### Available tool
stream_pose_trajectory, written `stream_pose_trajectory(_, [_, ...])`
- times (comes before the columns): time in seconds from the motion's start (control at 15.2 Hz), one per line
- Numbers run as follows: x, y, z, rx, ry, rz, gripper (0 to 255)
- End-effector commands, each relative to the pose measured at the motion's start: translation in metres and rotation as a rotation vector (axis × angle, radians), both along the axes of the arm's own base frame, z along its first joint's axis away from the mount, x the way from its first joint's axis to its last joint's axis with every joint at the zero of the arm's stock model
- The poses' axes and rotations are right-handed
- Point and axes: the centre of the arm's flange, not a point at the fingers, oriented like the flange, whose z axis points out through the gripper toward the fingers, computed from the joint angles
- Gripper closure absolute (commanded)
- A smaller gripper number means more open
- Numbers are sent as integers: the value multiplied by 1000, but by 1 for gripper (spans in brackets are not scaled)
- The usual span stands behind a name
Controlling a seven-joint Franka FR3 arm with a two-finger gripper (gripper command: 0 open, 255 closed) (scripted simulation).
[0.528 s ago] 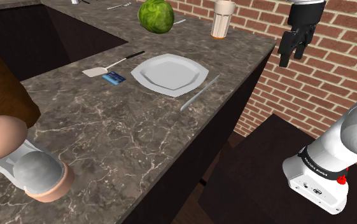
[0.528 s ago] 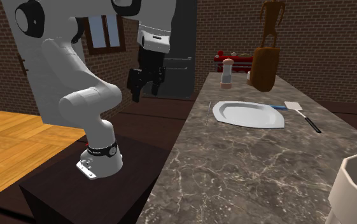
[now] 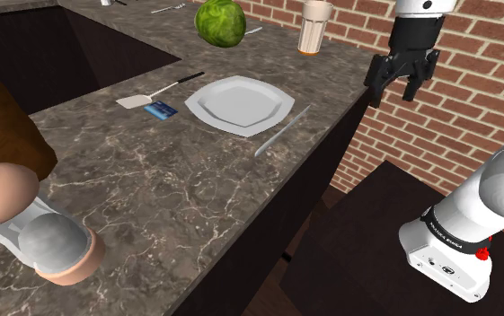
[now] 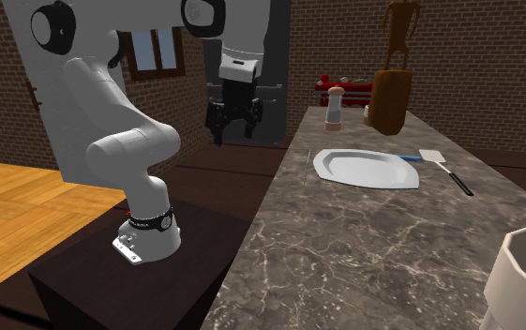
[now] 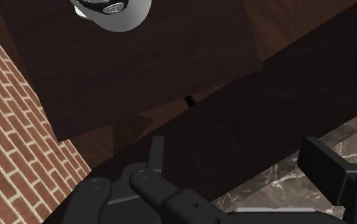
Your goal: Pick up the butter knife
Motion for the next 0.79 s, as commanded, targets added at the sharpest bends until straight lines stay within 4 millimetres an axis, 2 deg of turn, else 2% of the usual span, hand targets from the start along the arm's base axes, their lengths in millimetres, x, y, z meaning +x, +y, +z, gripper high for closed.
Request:
stream_pose_trajectory(0.0, [2, 23, -4, 2, -8, -113, 0])
stream_pose_trajectory(0.33, [20, 75, -14, 6, -31, -374, 0])
stream_pose_trajectory(0.73, [58, 130, -26, 10, -58, -686, 0])
